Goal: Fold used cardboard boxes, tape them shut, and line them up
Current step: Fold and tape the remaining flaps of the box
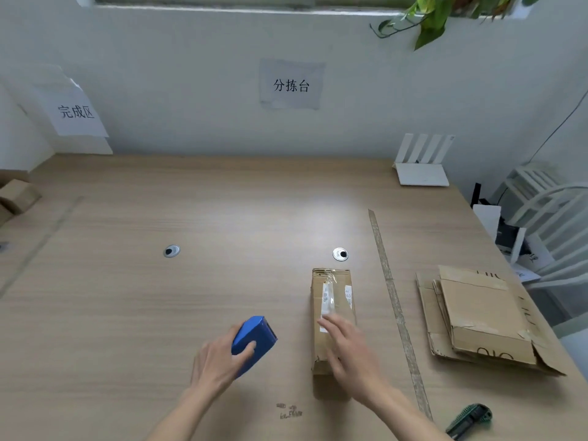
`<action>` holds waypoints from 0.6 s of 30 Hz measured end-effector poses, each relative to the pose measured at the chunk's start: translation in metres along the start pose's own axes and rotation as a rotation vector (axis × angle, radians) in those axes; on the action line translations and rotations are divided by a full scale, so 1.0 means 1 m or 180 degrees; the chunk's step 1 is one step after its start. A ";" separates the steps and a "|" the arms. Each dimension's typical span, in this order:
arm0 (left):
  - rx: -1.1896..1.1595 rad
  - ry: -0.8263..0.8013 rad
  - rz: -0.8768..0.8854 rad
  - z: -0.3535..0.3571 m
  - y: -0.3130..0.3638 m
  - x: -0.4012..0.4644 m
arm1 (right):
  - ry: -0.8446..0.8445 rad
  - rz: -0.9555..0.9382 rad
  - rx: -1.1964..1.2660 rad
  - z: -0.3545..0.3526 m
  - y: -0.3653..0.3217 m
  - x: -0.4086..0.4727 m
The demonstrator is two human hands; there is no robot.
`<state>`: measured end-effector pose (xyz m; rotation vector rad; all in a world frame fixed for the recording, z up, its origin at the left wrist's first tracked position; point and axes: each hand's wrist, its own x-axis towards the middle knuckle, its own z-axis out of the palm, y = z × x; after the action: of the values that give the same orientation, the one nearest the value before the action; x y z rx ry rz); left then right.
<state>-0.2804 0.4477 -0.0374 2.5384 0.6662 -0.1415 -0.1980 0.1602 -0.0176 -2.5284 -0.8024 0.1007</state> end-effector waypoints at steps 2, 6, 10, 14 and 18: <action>-0.0042 0.0112 0.0222 -0.029 0.020 0.001 | -0.0502 -0.0004 0.0406 -0.018 -0.027 0.016; -0.0138 0.0222 0.0623 -0.089 0.070 -0.006 | -0.0821 0.0885 0.1916 -0.054 -0.074 0.049; -0.0160 0.0376 0.1074 -0.146 0.116 -0.014 | -0.0512 0.1124 0.2653 -0.102 -0.101 0.070; -0.0101 0.0570 0.1419 -0.192 0.145 -0.021 | -0.0389 0.0958 0.2881 -0.163 -0.126 0.070; 0.0006 0.0718 0.1731 -0.224 0.166 -0.032 | -0.0297 0.0823 0.2813 -0.199 -0.133 0.070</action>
<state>-0.2336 0.4210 0.2381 2.6587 0.0342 0.3356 -0.1677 0.2096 0.2249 -1.7661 -0.3313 0.5340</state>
